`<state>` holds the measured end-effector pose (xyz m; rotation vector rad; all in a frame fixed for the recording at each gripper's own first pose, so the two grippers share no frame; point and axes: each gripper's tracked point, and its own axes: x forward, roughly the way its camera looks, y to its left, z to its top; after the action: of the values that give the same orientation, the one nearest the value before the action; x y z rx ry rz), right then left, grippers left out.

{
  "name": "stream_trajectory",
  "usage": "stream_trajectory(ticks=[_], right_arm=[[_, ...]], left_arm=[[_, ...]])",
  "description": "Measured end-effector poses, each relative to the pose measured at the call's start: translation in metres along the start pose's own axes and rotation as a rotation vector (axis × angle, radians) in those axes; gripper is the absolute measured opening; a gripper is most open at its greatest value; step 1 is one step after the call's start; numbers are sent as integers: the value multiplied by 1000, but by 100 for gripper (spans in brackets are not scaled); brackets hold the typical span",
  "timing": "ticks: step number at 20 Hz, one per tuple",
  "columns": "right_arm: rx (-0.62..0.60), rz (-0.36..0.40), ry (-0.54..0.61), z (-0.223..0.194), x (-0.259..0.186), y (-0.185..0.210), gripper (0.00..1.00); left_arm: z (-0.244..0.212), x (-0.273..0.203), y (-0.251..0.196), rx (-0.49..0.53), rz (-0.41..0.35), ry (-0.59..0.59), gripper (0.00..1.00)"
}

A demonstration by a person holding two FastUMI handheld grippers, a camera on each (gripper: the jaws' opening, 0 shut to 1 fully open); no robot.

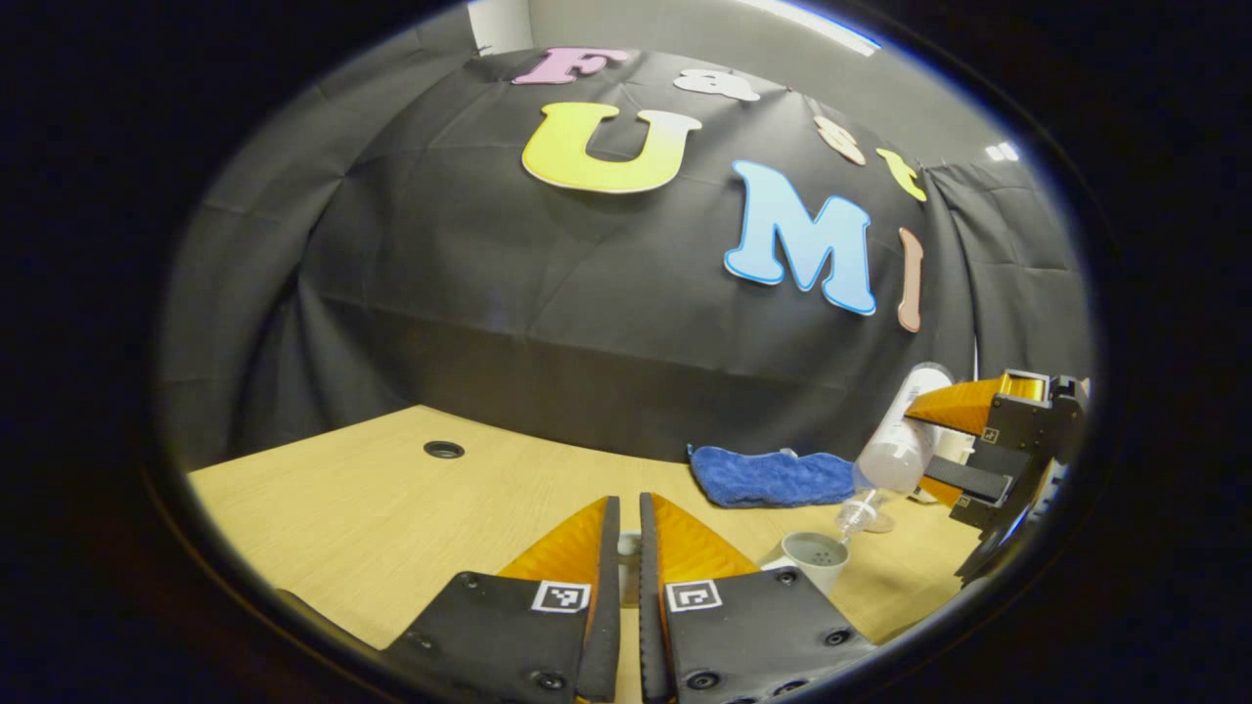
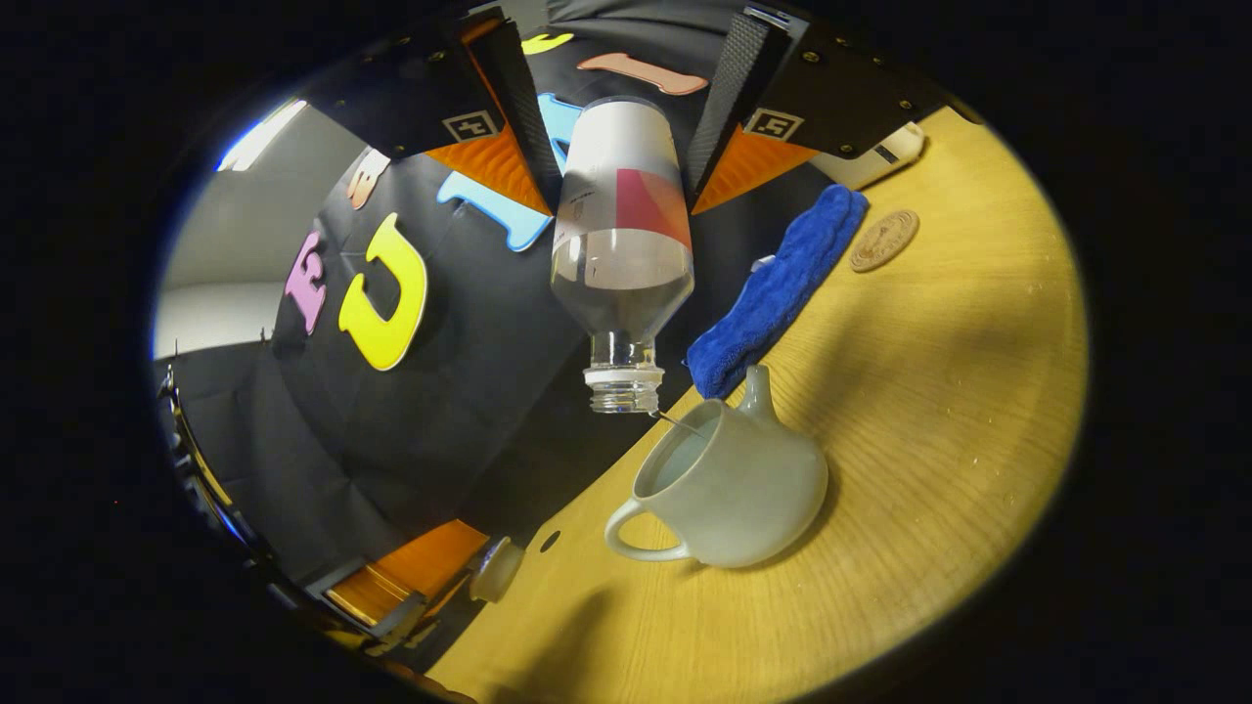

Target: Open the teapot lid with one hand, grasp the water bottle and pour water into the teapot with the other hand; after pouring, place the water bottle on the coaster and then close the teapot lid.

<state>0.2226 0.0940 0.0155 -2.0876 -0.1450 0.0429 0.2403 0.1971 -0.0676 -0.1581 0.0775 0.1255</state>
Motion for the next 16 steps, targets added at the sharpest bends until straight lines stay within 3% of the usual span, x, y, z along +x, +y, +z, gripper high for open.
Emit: stream_trajectory(ticks=[7, 16], right_arm=[[368, 79, -4, 2, 0, 22, 76], [942, 180, 38, -13, 8, 42, 76]], left_arm=[[1, -1, 1, -13, 16, -15, 15], [-3, 1, 1, -13, 8, 6, 15]])
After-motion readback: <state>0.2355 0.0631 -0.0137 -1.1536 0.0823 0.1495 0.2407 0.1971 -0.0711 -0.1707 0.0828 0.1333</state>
